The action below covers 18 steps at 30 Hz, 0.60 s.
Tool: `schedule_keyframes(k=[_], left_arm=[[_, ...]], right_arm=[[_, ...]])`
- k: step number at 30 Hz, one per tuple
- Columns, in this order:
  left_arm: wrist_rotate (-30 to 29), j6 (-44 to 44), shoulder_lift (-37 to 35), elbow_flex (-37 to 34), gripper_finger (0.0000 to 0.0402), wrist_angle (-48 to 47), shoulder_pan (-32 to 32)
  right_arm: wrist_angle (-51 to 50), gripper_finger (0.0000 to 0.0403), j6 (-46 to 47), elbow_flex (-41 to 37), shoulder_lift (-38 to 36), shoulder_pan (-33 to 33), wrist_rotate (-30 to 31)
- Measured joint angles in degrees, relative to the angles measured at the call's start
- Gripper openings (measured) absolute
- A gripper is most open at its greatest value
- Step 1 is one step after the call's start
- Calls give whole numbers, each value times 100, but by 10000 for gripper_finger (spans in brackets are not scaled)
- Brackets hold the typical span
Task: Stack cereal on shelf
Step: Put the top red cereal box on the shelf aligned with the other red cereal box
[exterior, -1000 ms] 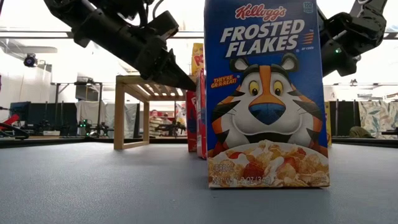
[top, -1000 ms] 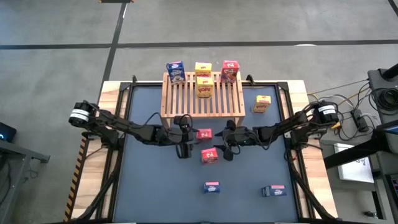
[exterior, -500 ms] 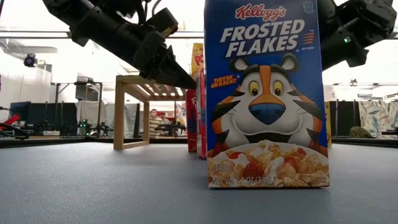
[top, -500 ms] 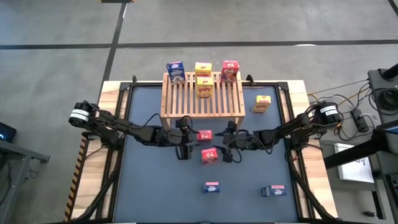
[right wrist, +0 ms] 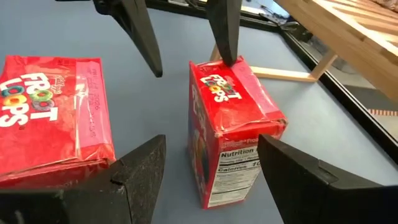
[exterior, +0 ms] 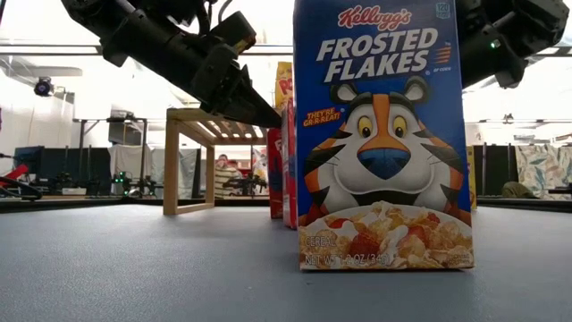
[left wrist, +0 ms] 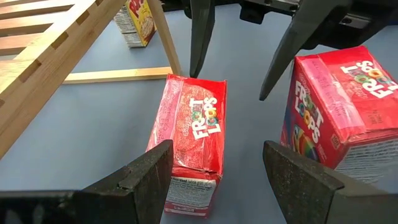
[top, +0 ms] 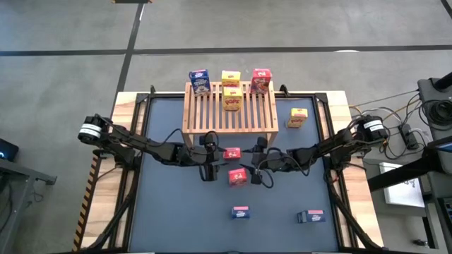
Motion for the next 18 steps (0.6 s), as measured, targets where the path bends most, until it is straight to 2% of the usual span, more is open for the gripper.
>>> schedule_keyframes(k=[14,18], left_arm=[[19,-26,0,0,231,2,-37],[18,-28,0,0,231,2,-37]], right_arm=[[-175,244,-310,370,-2,-2,97],[-381,258,-327,449,-2,-24,84]])
